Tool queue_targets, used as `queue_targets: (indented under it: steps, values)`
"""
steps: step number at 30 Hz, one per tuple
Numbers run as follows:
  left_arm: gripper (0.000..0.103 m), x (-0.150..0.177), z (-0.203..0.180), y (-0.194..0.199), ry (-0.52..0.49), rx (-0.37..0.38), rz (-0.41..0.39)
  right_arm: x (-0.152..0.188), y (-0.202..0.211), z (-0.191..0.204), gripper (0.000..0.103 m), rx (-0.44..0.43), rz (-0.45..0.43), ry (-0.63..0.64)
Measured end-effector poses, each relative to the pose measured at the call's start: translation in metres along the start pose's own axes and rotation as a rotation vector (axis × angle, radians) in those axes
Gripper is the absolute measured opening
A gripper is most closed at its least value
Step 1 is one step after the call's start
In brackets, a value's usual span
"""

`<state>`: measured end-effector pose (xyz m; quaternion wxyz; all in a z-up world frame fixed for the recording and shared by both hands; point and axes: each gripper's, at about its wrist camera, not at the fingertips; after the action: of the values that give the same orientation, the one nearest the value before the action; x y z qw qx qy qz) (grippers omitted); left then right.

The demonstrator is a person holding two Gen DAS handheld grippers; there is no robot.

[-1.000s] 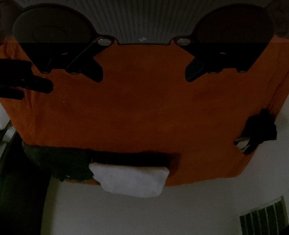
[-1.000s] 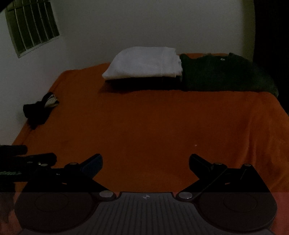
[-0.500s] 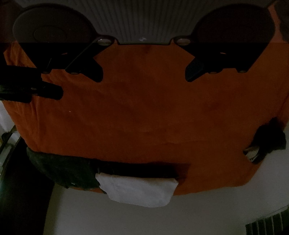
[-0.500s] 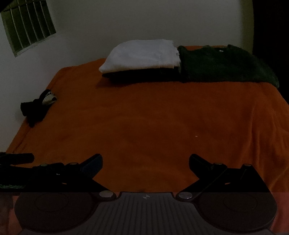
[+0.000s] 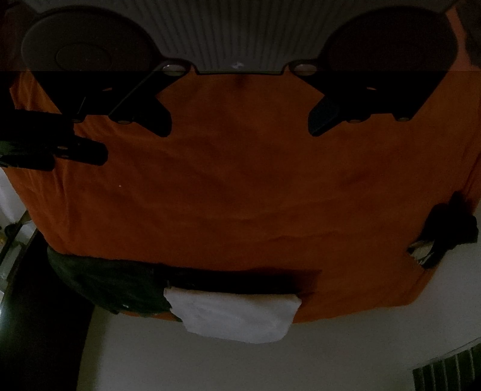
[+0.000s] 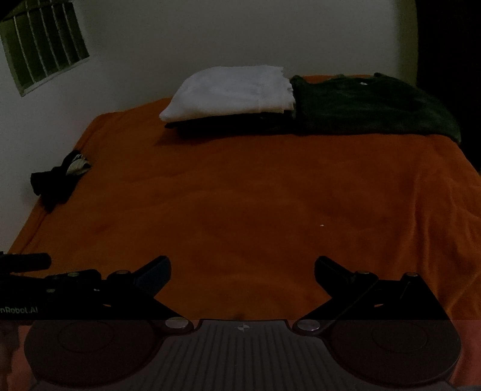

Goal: Fold clothes

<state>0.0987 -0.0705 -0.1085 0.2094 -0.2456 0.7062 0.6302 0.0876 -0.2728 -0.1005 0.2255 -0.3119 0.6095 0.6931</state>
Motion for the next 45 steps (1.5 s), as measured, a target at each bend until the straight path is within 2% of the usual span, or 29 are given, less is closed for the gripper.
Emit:
queue_targets:
  steps: [38, 41, 45]
  values:
    - [0.103, 0.007, -0.018, -0.003, -0.009, 0.005, 0.017, 0.009, -0.006, -0.015, 0.103, -0.023, 0.028, 0.012]
    - [0.103, 0.006, -0.02, -0.003, -0.009, 0.002, 0.015, 0.005, -0.014, 0.001, 0.103, -0.008, 0.025, 0.001]
    - [0.103, 0.008, -0.022, -0.001, -0.015, 0.004, 0.009, 0.006, -0.015, 0.002, 0.103, -0.011, 0.025, -0.001]
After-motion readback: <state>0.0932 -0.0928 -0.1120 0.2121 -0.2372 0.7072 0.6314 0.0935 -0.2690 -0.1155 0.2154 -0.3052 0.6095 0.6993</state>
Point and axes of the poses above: each gripper's, at about its wrist camera, not at the fingertips, and y roughly against the way its jaws point, z to its left, x to its underside, and after that the axes turned 12 degrees about y, right-handed
